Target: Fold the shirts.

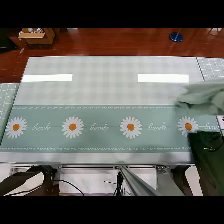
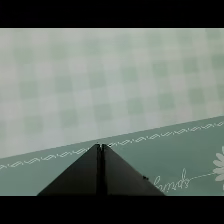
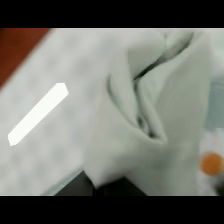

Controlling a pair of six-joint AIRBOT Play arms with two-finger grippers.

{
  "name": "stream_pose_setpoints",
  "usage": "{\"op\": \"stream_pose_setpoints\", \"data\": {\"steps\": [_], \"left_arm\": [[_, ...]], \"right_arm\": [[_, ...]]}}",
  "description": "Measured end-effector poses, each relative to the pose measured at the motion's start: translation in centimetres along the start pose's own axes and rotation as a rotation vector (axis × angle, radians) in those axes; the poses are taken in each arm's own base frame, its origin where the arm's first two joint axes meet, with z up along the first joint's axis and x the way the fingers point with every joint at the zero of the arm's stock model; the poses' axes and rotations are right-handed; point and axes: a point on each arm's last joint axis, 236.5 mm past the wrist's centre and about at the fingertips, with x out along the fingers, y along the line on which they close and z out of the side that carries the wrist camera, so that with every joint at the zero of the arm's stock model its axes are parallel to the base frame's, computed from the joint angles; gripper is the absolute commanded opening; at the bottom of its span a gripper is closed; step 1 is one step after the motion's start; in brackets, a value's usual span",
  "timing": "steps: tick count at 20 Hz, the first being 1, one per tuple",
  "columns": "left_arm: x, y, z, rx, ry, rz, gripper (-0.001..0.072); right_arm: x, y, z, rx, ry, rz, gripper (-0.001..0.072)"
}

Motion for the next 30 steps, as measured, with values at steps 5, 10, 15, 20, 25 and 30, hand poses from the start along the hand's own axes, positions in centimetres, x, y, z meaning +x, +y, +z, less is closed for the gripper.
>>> {"op": "stream_pose_setpoints", "data": {"steps": [5,10,15,20,25,30], "left_arm": [[3.2,0.3,0.5,0.003,0.034,-0.034,0.0028],[7.1,1.4,1.5,0.004,0.044,-0.041,0.0027],[13.1,3.1,1.0,-0.012,0.117,-0.049,0.0028],[18.7,5.2,0.0,-0.022,0.173,-0.049,0.0027],[21.4,8.3,0.7,-0.052,0.132,-0.015,0.0028],[21.9,10.2,1.5,-0.071,0.088,0.013,0.0039]], "right_arm": [[-4.8,-9.5,-3.8,0.129,0.141,-0.385,0.0025],[-8.6,-14.6,-6.7,0.225,0.234,-0.643,0.0024],[-11.1,-19.2,-10.0,0.297,0.345,-0.864,0.0024],[-12.6,-24.2,-16.1,0.336,0.588,-1.087,0.0024],[-14.5,-28.0,-19.8,0.277,0.773,-1.272,0.0026],[-14.9,-30.2,-19.8,0.184,0.786,-1.351,0.0473]]}}
